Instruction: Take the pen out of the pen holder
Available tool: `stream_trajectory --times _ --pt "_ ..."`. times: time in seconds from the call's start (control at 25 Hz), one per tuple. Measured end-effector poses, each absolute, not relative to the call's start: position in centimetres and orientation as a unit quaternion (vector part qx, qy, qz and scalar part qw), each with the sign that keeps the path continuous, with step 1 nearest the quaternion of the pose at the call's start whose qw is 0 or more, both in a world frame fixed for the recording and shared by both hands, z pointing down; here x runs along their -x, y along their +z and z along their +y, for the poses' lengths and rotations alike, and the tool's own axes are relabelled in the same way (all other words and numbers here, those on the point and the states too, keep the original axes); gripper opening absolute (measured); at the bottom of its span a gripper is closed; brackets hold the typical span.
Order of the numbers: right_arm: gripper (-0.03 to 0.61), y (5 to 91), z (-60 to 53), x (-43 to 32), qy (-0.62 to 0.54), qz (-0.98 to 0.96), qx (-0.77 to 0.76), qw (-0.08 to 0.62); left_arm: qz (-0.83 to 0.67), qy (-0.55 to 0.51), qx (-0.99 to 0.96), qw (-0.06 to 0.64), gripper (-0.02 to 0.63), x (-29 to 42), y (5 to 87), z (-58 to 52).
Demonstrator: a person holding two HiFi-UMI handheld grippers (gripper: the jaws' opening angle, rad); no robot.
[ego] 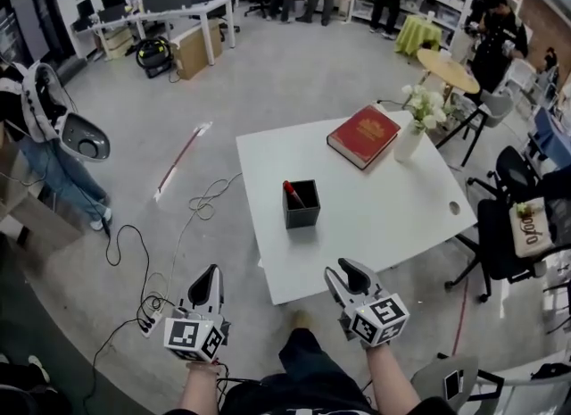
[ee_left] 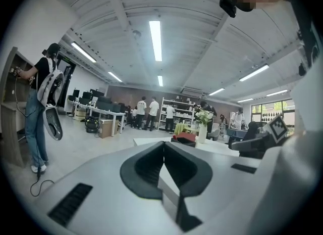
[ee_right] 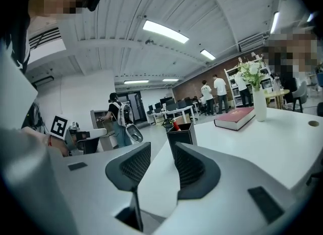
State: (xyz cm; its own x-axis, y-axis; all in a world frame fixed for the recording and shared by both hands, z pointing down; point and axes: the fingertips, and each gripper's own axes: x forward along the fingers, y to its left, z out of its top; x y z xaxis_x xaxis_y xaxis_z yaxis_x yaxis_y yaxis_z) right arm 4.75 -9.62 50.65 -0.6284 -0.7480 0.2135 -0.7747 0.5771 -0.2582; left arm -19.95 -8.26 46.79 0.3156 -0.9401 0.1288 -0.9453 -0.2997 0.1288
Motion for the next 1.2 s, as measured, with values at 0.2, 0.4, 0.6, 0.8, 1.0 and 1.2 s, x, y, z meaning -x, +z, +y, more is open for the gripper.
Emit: stream_trajectory --times 0.2,0.4,0.6,0.8,1.0,1.2 --pt "0.152 50.6 -13.8 -4.5 0.165 -0.894 -0.415 0.048 -0.585 0.015 -0.805 0.096 0.003 19.1 47.0 -12.0" --pt "0.152 50.2 -18.0 -4.1 0.162 -0.902 -0.396 0.053 -0.593 0.012 -0.799 0.098 0.003 18.7 47.2 -15.7" --pt "0.152 50.0 -21.2 -3.4 0.158 -0.911 -0.376 0.064 -0.602 0.008 -0.792 0.1 0.003 18.6 47.2 -18.7" --pt "0.152 49.9 -23.5 -2.9 0.152 -0.917 -0.36 0.076 -0.607 0.006 -0.788 0.103 0.003 18.2 47.7 -20.5" --pt "0.152 49.5 -25.4 -1.5 0.142 -0.925 -0.338 0.097 -0.604 0.009 -0.79 0.105 0.003 18.0 47.9 -21.4" --pt "0.152 49.9 -26.9 0.1 0.126 -0.925 -0.332 0.137 -0.601 0.023 -0.79 0.115 0.003 18.4 48.9 -21.9"
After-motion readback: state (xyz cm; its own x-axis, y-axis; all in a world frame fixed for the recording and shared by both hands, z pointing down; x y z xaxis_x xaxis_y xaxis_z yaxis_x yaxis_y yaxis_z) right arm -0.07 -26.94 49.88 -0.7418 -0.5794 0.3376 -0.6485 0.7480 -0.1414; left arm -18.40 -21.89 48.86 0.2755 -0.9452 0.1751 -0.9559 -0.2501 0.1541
